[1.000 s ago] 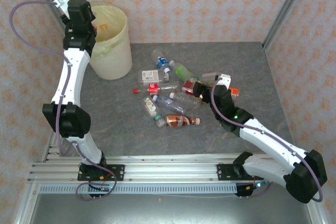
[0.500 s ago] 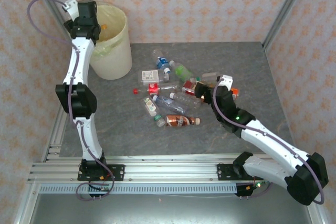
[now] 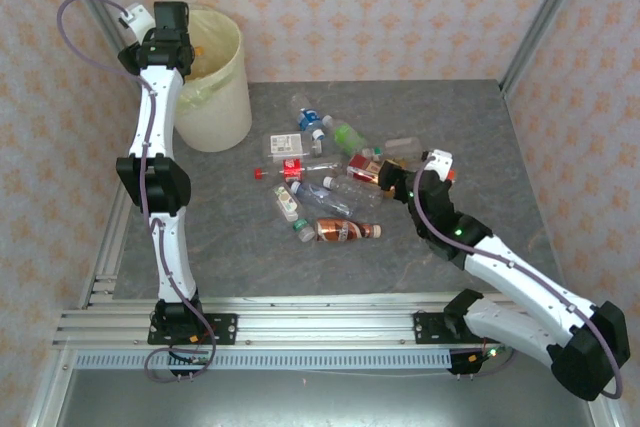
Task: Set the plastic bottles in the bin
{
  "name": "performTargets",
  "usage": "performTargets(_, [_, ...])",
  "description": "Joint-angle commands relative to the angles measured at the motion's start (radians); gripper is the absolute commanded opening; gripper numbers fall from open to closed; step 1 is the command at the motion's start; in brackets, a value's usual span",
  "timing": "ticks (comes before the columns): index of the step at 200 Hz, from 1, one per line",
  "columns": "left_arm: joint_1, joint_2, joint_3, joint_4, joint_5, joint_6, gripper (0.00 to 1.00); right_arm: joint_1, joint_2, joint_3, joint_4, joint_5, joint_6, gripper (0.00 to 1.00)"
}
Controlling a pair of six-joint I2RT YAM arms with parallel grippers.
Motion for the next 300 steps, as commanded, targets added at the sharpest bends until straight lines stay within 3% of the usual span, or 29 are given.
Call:
performTargets(1, [0.007, -0.011, 0.061, -0.059, 0.012, -0.032, 0.83, -0.001, -0.042, -0.031, -0.030, 0.049, 0.021, 0.99])
performTargets(67, [-0.022, -0.105, 0.069, -0.065, 0.214, -0.057, 1.00, -0.002, -0.079, -0.065, -0.024, 0.071, 0.068, 0.99])
performTargets(109, [-0.065, -0.178, 0.066, -0.041, 0.305, -0.063, 1.00, -0.018, -0.077, -0.063, -0.053, 0.092, 0.115, 0.99])
performTargets(134, [-0.083, -0.223, 0.045, -0.025, 0.431, -0.089, 1.00, -0.039, -0.082, -0.079, -0.050, 0.066, 0.142, 0.99])
performTargets(166, [-0.108, -0.293, -0.058, 0.052, 0.687, -0.103, 1.00, -0.076, -0.082, -0.105, -0.050, 0.029, 0.177, 0.99])
performTargets(193, [-0.161, -0.329, -0.088, 0.024, 0.756, -0.067, 1.00, -0.113, -0.080, -0.124, -0.048, -0.024, 0.173, 0.99])
performTargets(248, [-0.285, -0.525, -0.376, 0.162, 0.885, -0.029, 1.00, -0.190, -0.054, -0.114, -0.110, -0.227, 0.012, 0.99])
performTargets(300, [-0.392, -0.686, -0.668, 0.253, 1.009, -0.051, 1.00, -0.196, 0.015, -0.061, -0.232, -0.356, -0.064, 0.99])
